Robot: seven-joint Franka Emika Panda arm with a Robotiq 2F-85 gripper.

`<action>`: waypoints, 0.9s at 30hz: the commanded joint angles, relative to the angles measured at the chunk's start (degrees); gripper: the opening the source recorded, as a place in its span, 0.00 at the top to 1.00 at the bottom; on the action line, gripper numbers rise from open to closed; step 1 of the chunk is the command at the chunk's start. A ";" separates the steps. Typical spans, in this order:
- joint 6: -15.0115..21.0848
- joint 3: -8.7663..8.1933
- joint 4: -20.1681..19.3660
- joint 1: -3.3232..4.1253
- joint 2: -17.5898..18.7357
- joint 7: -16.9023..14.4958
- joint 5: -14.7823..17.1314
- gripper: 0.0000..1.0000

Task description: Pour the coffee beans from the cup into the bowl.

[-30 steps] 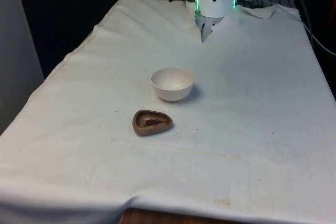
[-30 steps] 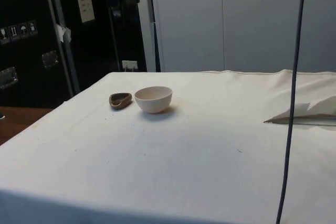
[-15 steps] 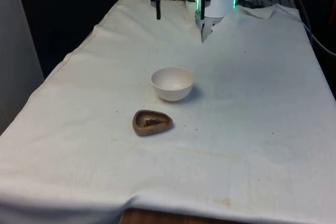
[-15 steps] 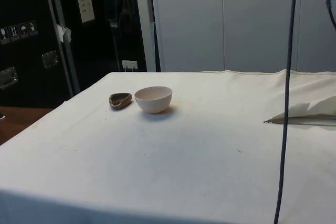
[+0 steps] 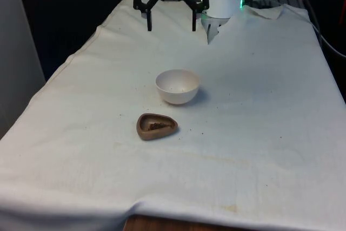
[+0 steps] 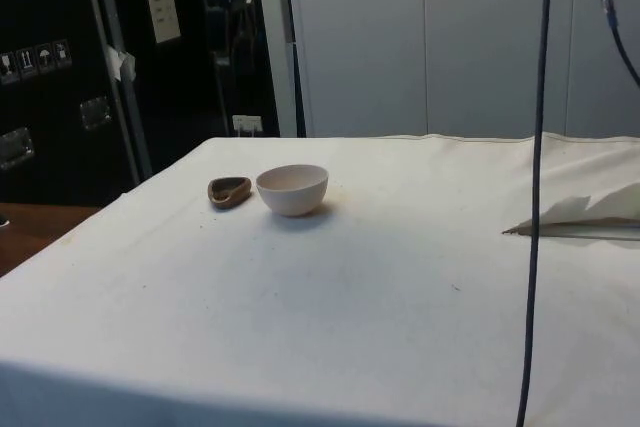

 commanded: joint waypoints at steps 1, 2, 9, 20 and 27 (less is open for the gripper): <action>0.34 -0.06 0.34 -0.29 0.57 -0.52 0.40 0.00; 0.52 -0.17 0.46 -0.34 0.86 -0.57 0.46 0.00; 1.66 -1.49 1.72 -0.63 3.44 -1.72 1.60 0.00; 6.02 -2.46 2.86 -0.63 7.39 -2.29 2.86 0.00; 7.85 -2.52 4.30 -0.86 9.80 -2.35 3.27 0.00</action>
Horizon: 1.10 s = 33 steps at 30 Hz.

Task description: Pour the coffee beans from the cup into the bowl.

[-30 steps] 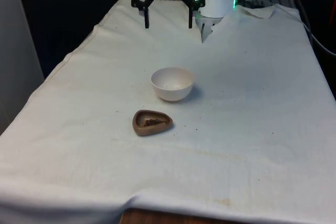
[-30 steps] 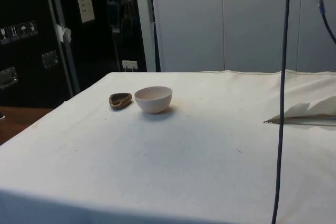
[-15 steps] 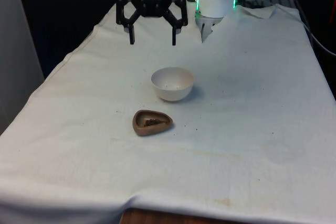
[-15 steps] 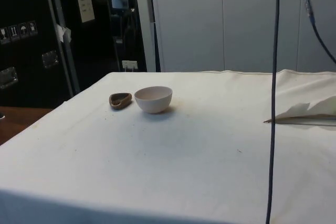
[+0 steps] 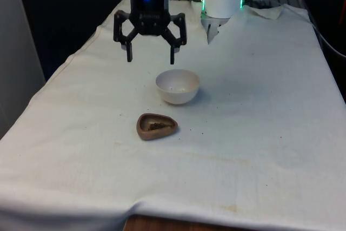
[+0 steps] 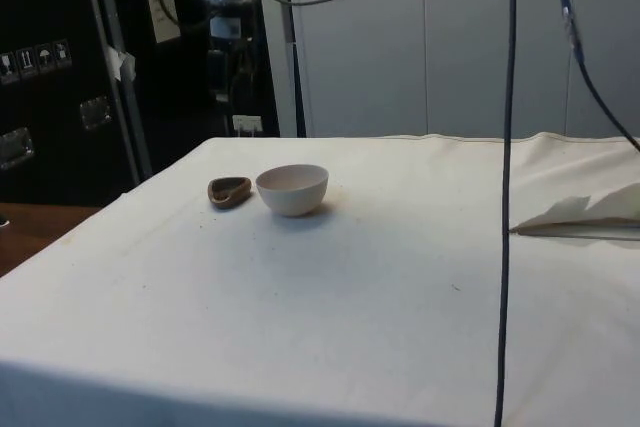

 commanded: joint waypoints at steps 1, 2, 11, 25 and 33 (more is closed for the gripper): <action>0.40 0.17 0.80 -0.40 0.92 -0.34 0.57 0.00; 0.69 0.06 1.43 -0.46 1.66 -0.52 0.69 0.00; 1.60 -1.15 2.46 -0.86 3.44 -3.78 2.01 0.00; 1.83 -2.81 6.42 -1.26 7.73 -9.00 5.39 0.00; 1.20 -2.86 10.54 -1.15 11.23 -8.82 5.84 0.00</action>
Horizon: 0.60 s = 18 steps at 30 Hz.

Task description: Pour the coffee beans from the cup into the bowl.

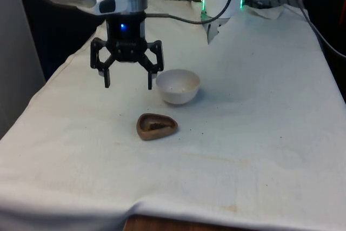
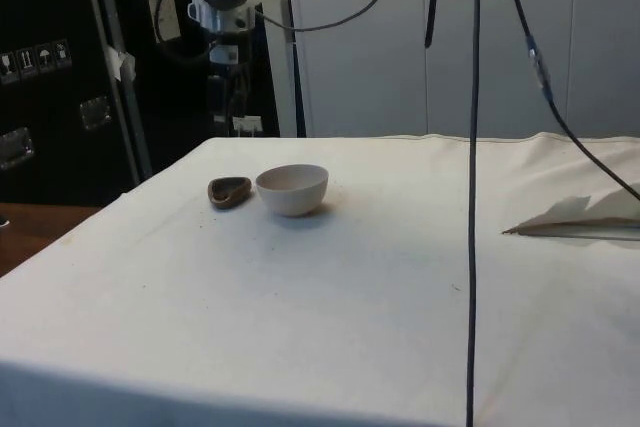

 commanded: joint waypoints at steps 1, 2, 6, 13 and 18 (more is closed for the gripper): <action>-0.46 0.23 0.40 -0.23 0.29 -0.06 0.17 0.00; -0.63 0.29 1.03 -0.29 0.97 -0.23 0.52 0.00; -1.26 0.46 2.12 -0.69 1.89 -0.69 1.09 0.00; -4.58 -0.06 5.84 -1.20 4.64 -3.55 4.87 0.00; -6.70 -0.57 7.96 -1.43 6.25 -5.56 7.51 0.00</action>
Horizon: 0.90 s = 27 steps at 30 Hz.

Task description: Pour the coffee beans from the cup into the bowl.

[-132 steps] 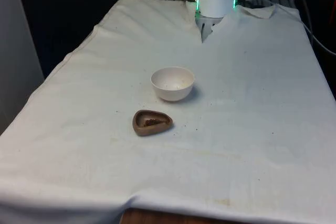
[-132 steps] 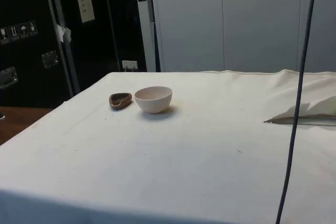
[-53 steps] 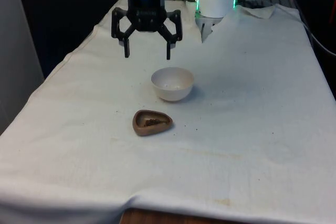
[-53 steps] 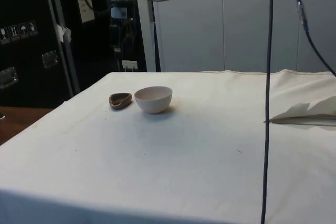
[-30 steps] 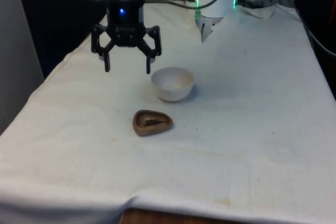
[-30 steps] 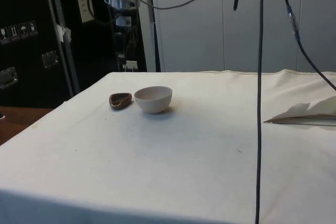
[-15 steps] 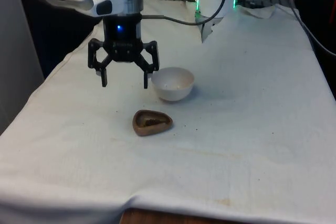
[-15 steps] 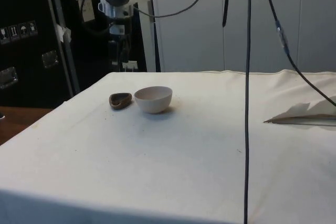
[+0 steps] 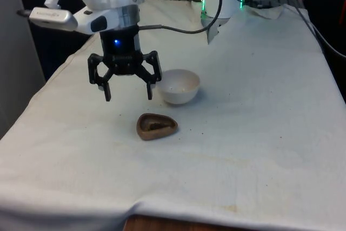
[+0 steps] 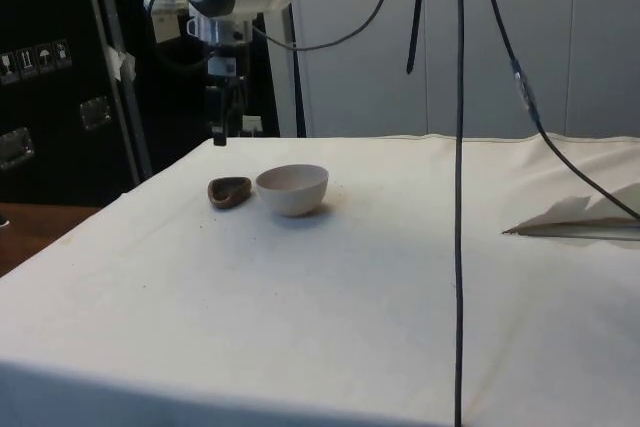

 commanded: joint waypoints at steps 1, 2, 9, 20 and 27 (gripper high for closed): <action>-1.26 0.34 0.92 -0.52 0.69 -0.80 0.74 0.00; -1.55 0.29 1.20 -0.52 0.97 -1.15 1.15 0.00; -1.32 -0.06 1.60 -0.34 2.12 -2.06 2.06 0.00; -0.23 -0.11 2.35 -0.23 4.13 -1.89 2.12 0.00; -0.97 -0.23 4.58 -0.29 6.13 -1.43 2.06 0.00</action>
